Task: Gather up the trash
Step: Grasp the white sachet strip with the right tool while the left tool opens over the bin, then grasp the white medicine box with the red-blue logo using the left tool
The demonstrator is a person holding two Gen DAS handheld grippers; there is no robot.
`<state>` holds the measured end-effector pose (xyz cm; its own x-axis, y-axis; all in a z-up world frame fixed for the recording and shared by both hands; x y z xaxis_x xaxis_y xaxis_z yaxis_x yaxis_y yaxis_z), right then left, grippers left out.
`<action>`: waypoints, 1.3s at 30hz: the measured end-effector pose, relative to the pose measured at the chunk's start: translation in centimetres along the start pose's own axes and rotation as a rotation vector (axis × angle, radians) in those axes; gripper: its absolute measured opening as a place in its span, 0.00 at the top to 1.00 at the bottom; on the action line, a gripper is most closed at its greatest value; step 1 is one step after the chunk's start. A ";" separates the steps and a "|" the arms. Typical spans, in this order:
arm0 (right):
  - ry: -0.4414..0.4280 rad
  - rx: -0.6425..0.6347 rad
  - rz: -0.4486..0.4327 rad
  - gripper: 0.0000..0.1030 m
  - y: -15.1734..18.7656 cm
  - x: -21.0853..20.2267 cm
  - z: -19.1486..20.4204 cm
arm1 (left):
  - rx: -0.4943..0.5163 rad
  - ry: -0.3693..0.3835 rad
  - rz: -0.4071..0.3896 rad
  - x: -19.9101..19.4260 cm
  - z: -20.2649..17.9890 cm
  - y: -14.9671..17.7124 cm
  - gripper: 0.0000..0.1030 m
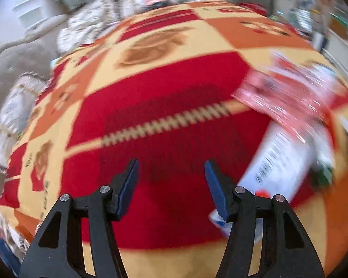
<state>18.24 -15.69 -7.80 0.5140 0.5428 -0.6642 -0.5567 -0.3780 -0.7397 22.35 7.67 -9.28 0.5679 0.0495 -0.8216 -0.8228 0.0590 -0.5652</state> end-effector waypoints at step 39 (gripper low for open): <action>-0.001 0.056 -0.013 0.83 0.8 -1.1 -1.1 | -0.010 0.064 -0.063 -3.0 -7.3 2.3 0.41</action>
<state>17.95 -17.40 -7.76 0.5209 0.5478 -0.6546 -0.5856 -0.3285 -0.7410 18.57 0.42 -8.67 0.6163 -0.0179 -0.7873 -0.7859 0.0505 -0.6163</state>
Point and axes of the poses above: each gripper's, at about its wrist camera, not at the fingertips, and x roughly the way its jaws point, z to its left, y to its underside, the point moved 2 cm from there along x, roughly the way its jaws point, and after that the axes turned 13 degrees about -x, right-handed, at the moved point
